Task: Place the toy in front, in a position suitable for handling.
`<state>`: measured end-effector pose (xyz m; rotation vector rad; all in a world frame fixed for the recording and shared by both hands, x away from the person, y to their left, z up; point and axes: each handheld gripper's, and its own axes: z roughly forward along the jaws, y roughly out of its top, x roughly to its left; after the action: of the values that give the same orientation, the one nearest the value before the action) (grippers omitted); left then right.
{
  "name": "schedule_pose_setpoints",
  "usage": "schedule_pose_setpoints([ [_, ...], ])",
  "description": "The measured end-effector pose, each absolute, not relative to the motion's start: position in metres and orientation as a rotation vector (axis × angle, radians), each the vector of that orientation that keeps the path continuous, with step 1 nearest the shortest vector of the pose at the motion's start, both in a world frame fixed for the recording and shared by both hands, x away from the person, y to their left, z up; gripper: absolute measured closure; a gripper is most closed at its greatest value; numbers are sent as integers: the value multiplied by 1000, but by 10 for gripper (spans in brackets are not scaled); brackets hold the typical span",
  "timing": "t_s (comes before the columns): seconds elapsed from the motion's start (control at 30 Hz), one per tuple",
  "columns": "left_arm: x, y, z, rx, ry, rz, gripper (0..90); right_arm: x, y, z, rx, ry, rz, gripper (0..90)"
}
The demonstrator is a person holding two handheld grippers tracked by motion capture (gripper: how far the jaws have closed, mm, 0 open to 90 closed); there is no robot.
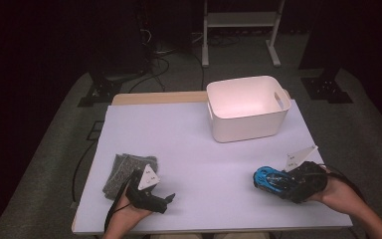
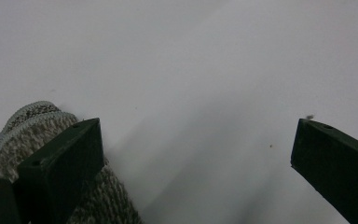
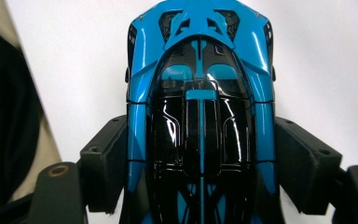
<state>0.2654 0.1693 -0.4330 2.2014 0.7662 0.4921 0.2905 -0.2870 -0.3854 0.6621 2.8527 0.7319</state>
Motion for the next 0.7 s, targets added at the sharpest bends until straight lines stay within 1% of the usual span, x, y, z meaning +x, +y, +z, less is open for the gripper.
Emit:
schedule_pose_setpoints([
  [0.27,265,171,-430,2183,768,495,19,296,-241,-370,487,2900,766,253],
  [0.3,265,171,-430,2183,768,495,19,296,-241,-370,487,2900,766,253],
  [0.33,265,172,-429,2187,765,497,19,298,-228,-369,438,2914,763,253],
  [0.53,266,175,-426,2173,772,497,19,303,-191,-369,319,2956,784,253],
  [0.57,266,175,-426,2173,772,497,20,303,-191,-369,319,2956,784,253],
  [0.7,266,180,-423,2159,780,505,19,308,-165,-376,246,2981,799,253],
])
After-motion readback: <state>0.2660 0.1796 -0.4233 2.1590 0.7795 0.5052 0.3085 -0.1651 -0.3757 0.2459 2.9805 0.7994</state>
